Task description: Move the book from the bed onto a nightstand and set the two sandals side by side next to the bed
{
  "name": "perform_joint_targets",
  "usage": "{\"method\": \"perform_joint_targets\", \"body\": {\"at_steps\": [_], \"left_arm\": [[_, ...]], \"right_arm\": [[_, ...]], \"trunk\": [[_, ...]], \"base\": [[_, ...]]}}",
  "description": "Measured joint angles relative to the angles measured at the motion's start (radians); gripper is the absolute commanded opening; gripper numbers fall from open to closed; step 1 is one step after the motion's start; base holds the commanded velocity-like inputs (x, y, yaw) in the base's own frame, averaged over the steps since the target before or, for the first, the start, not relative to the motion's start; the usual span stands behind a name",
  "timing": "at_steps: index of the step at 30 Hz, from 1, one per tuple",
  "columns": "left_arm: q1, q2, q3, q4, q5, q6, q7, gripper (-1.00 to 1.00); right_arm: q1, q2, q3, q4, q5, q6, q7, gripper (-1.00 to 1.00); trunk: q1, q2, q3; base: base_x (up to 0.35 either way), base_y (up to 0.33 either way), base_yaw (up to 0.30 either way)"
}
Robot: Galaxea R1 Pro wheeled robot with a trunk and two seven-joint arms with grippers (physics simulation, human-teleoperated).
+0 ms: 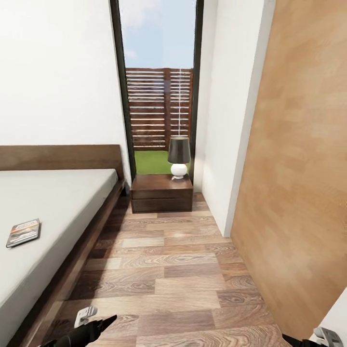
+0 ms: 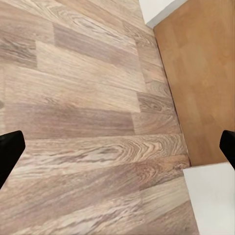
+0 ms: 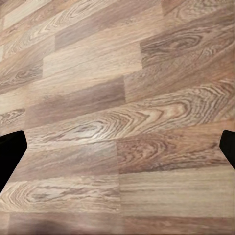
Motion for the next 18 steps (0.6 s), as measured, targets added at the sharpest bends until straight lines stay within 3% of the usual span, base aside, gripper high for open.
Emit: {"method": "perform_joint_targets", "body": {"at_steps": [4, 6, 9, 10, 11, 14, 16, 18], "left_arm": [[0.0, 0.0, 0.0, 0.0, 0.0, 0.0, 0.0, 1.0], [0.0, 0.0, 0.0, 0.0, 0.0, 0.001, 0.0, 1.0], [0.0, 0.0, -0.001, 0.001, 0.0, 0.001, 0.002, 1.0], [0.0, 0.0, -0.001, 0.001, 0.0, 0.001, 0.003, 1.0], [0.0, -0.001, -0.001, 0.003, 0.0, 0.001, 0.004, 1.0], [0.0, -0.001, -0.001, 0.016, -0.001, 0.0, 0.004, 1.0], [0.0, -0.004, -0.001, 0.028, -0.002, -0.002, 0.005, 1.0], [0.0, -0.009, -0.001, 0.031, -0.002, -0.002, 0.005, 1.0]], "right_arm": [[0.0, 0.0, 0.001, 0.0, 0.002, -0.002, -0.002, 1.0], [0.0, 0.008, -0.021, 0.001, 0.004, 0.008, -0.008, 1.0], [0.001, 0.11, -0.013, 0.001, 0.022, 0.007, -0.025, 1.0], [0.0, 0.132, -0.011, 0.001, 0.031, 0.007, -0.035, 1.0], [0.001, 0.184, 0.019, 0.002, 0.104, 0.007, -0.099, 1.0], [0.0, 0.248, 0.046, 0.003, 0.221, 0.007, -0.184, 1.0], [0.0, 0.314, 0.061, 0.006, 0.341, 0.007, -0.269, 1.0], [0.0, 0.349, 0.064, 0.007, 0.392, 0.007, -0.308, 1.0]], "trunk": [[0.0, 0.0, 0.0], [0.0, 0.0, 0.0], [0.0, 0.0, 0.0], [0.0, 0.0, 0.0], [0.0, 0.0, 0.0], [0.0, 0.0, 0.0], [0.0, 0.0, 0.0], [0.0, 0.0, 0.0]], "base": [[0.0, 0.0, -0.016], [0.0, 0.0, -0.006], [0.0, 0.0, -0.003], [0.0, 0.0, 0.0], [0.0, 0.0, 0.0], [0.0, 0.0, 0.0], [0.0, 0.0, 0.0], [0.0, 0.0, 0.0]]}}
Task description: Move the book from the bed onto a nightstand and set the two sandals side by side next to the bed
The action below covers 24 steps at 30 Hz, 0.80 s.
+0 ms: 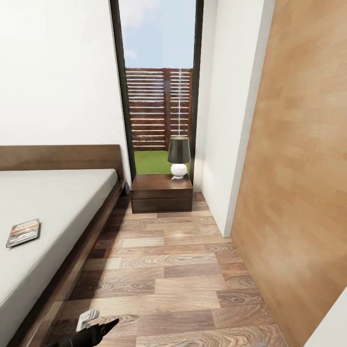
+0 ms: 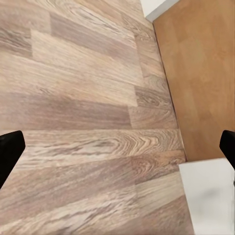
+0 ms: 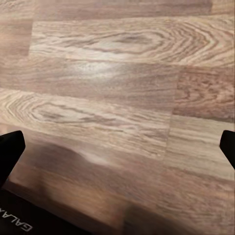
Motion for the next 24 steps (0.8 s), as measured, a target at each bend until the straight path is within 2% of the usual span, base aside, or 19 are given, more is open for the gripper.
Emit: {"method": "perform_joint_targets", "body": {"at_steps": [3, 18, 24], "left_arm": [[0.0, -0.005, 0.0, 0.002, 0.0, 0.0, 0.001, 1.0], [0.0, -0.008, -0.001, 0.004, 0.0, 0.0, 0.001, 1.0], [0.0, -0.015, -0.001, 0.004, -0.001, 0.0, 0.021, 1.0]], "right_arm": [[0.001, 0.016, 0.002, 0.0, 0.025, 0.0, -0.02, 1.0], [0.0, 0.021, 0.001, -0.002, 0.033, 0.0, -0.027, 1.0], [0.0, 0.021, 0.001, -0.002, 0.032, 0.0, -0.027, 1.0]], "trunk": [[0.0, 0.0, 0.0], [0.0, 0.0, 0.0], [-0.001, 0.0, 0.0]], "base": [[0.0, 0.0, 0.0], [0.0, 0.0, 0.0], [0.223, -0.036, 0.0]]}}
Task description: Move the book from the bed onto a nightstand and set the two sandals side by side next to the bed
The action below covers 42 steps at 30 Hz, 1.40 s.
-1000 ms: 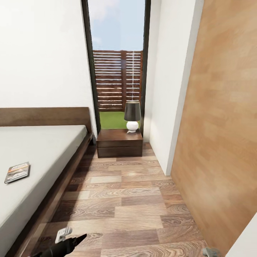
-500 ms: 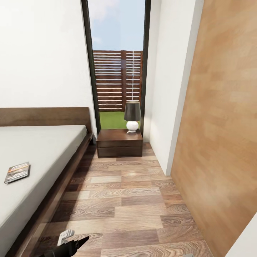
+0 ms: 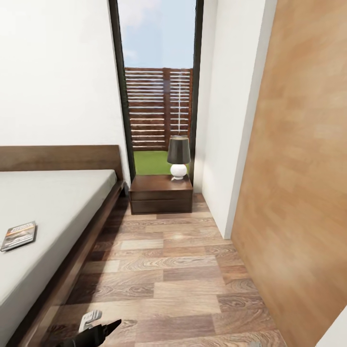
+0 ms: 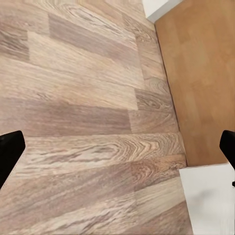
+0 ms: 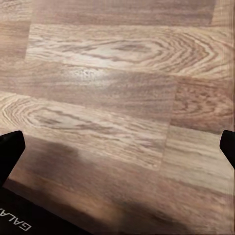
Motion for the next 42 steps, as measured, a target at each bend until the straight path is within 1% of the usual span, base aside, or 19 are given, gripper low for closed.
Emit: {"method": "perform_joint_targets", "body": {"at_steps": [6, 21, 28, 42], "left_arm": [[0.0, -0.006, 0.001, 0.0, 0.0, 0.0, 0.005, 1.0], [0.0, -0.007, 0.001, 0.0, 0.0, 0.0, 0.006, 1.0], [0.0, -0.007, 0.0, 0.0, 0.0, -0.001, 0.007, 1.0], [0.0, -0.007, 0.0, 0.0, 0.0, 0.0, 0.006, 1.0]], "right_arm": [[0.001, 0.0, 0.0, 0.0, 0.0, 0.0, 0.0, 1.0], [0.001, 0.0, 0.0, 0.0, 0.0, 0.0, 0.002, 1.0], [0.0, 0.0, 0.0, 0.0, 0.0, 0.0, 0.002, 1.0], [0.001, 0.0, 0.0, 0.0, 0.0, 0.0, 0.002, 1.0]], "trunk": [[0.0, 0.0, 0.0], [0.001, 0.0, 0.001], [0.0, 0.0, 0.001], [0.0, 0.0, 0.001]], "base": [[0.099, -0.023, 0.0], [0.005, -0.001, 0.0], [0.194, -0.094, 0.0], [0.054, -0.013, 0.0]]}}
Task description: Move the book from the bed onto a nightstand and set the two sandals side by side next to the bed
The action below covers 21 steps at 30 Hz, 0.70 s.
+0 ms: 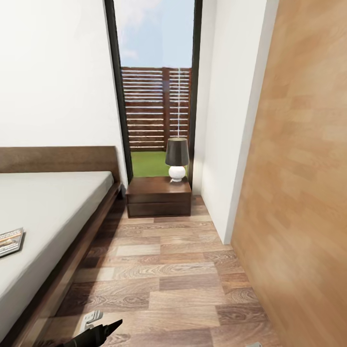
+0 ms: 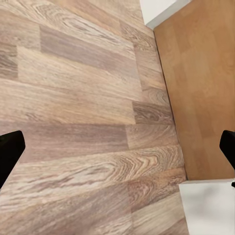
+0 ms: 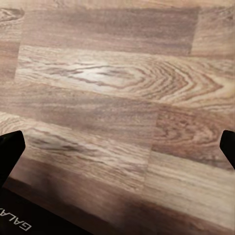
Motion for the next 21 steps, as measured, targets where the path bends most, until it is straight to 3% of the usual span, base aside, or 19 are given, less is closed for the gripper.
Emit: {"method": "perform_joint_targets", "body": {"at_steps": [8, 21], "left_arm": [[0.0, 0.0, 0.0, 0.0, 0.0, 0.0, 0.0, 1.0], [0.0, 0.0, 0.0, 0.0, 0.0, 0.0, 0.0, 1.0]], "right_arm": [[0.0, 0.0, 0.0, 0.0, 0.0, 0.0, 0.0, 1.0], [-0.001, -0.001, 0.0, 0.0, 0.0, 0.0, 0.0, 1.0]], "trunk": [[0.0, 0.0, 0.0], [0.0, 0.0, 0.0]], "base": [[0.255, 0.0, 0.0], [0.079, -0.05, 0.0]]}}
